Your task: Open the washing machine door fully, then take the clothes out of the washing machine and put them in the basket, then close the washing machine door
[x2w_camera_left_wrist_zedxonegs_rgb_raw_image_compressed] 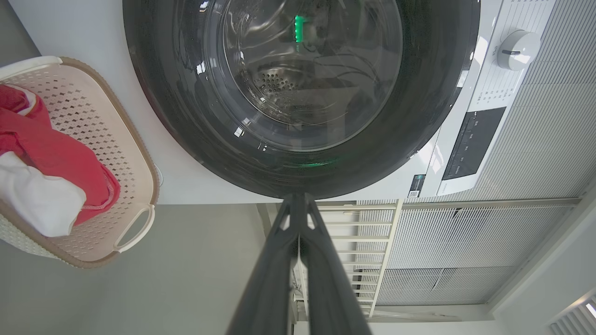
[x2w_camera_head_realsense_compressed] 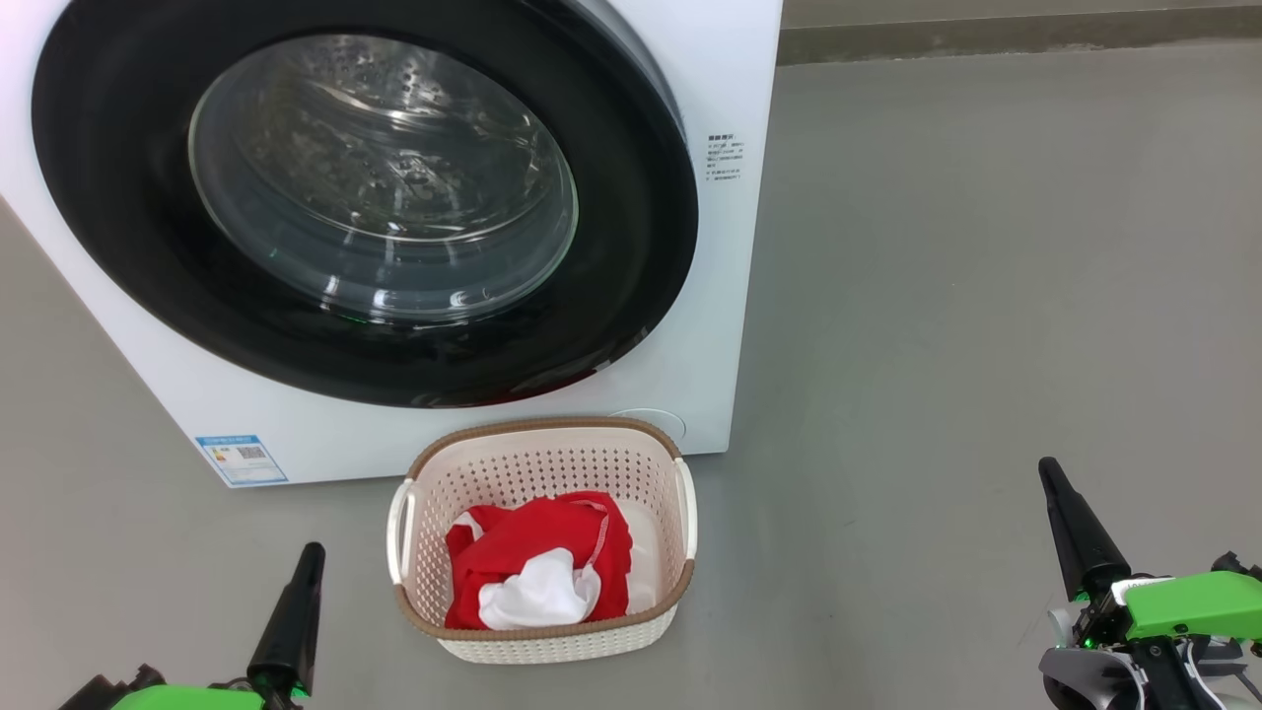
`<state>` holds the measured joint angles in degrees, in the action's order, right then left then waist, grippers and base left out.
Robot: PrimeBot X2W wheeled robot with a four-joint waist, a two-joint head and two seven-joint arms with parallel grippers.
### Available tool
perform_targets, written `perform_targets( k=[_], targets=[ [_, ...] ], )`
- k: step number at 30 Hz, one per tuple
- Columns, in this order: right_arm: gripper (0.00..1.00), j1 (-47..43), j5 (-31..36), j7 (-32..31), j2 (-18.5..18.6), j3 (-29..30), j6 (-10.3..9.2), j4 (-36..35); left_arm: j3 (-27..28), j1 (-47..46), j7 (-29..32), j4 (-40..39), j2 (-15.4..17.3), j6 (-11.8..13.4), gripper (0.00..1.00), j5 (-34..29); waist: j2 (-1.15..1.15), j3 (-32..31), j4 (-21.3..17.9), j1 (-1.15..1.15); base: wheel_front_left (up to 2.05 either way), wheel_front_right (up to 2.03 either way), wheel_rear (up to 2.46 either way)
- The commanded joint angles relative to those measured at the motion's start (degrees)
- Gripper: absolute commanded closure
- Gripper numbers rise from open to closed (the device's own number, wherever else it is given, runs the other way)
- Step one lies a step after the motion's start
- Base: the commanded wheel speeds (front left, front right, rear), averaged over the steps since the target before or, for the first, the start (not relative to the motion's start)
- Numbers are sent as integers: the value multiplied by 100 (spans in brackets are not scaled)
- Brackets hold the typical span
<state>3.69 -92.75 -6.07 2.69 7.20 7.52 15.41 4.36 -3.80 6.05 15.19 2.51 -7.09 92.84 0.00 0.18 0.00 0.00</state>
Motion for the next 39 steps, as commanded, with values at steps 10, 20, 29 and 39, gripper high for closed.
perform_targets(
  k=[10, 20, 29, 39],
  targets=[
    [100, 247, 45, -28, 35, -85, -3, -139, 207, -238, 37, -115, 47, -40, 100, -60, 0, 0, 0, 0, 0, 0, 0],
    [100, 248, 48, -31, 33, -82, -3, -139, 210, -238, 38, -115, 46, -40, 100, -62, 0, 0, 0, 0, 0, 0, 0],
    [100, 248, 50, -33, 31, -79, -3, -139, 212, -239, 40, -115, 45, -40, 100, -64, 0, 0, 0, 0, 0, 0, 0],
    [100, 248, 52, -35, 29, -76, -3, -139, 213, -239, 41, -115, 43, -40, 100, -65, 0, 0, 0, 0, 0, 0, 0]
  ],
)
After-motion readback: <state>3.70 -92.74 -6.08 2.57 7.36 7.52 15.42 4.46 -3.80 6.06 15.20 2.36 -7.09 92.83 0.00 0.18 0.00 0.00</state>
